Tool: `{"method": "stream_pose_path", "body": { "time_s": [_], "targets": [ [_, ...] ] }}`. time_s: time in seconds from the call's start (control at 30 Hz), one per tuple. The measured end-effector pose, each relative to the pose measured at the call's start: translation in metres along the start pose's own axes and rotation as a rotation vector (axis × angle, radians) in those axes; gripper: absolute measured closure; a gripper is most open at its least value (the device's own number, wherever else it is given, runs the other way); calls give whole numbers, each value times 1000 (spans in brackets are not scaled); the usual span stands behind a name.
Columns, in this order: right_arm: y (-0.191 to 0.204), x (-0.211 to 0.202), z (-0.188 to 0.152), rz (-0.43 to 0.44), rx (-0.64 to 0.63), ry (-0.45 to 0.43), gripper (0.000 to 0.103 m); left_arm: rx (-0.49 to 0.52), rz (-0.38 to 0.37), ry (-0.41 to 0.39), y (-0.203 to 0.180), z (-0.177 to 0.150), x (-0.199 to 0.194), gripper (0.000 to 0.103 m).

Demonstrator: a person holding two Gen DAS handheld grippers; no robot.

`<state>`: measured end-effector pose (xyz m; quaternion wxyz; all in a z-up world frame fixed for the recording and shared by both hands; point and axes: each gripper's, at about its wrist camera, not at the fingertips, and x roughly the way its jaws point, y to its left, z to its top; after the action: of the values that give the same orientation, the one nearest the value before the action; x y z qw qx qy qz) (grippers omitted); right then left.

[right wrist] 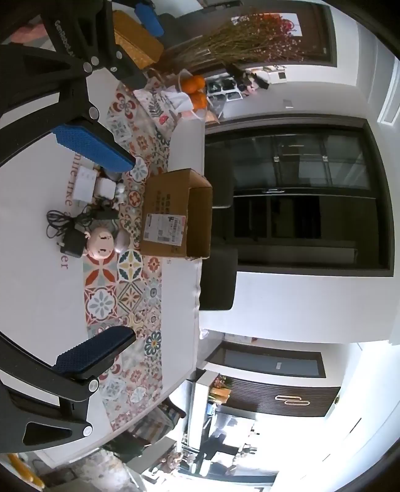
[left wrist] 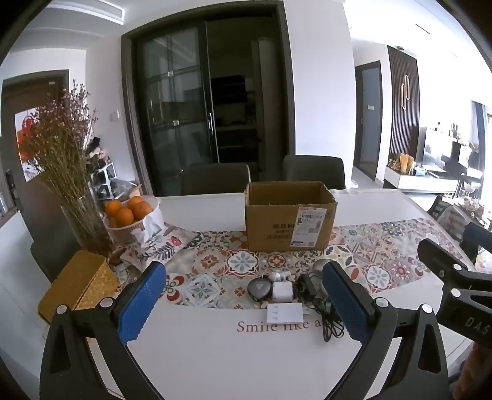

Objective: Organize rigid objects

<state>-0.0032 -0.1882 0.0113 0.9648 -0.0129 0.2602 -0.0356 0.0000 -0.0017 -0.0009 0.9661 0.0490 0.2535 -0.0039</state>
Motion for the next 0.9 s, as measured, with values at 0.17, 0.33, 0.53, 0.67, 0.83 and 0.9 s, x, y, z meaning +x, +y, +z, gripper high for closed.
{"method": "stream_pose_path", "body": {
  "time_s": [0.17, 0.33, 0.53, 0.67, 0.83, 0.9],
  "targets": [
    [1, 0, 0, -4, -2, -9, 2, -6, -22, 0, -5, -1, -1, 0],
    [1, 0, -1, -3, -4, -9, 2, -22, -28, -11, 8, -1, -2, 0],
    [2, 3, -2, 0, -3, -9, 2, -24, -26, -20, 4, 1, -3, 0],
    [1, 2, -1, -1, -4, -9, 2, -24, -29, -23, 3, 2, -2, 0],
    [4, 3, 1, -2, -6, -8, 2, -27, -32, -21, 3, 2, -2, 0],
    [3, 4, 1, 0, -5, -7, 2, -25, -28, -22, 3, 2, -1, 0]
  ]
}}
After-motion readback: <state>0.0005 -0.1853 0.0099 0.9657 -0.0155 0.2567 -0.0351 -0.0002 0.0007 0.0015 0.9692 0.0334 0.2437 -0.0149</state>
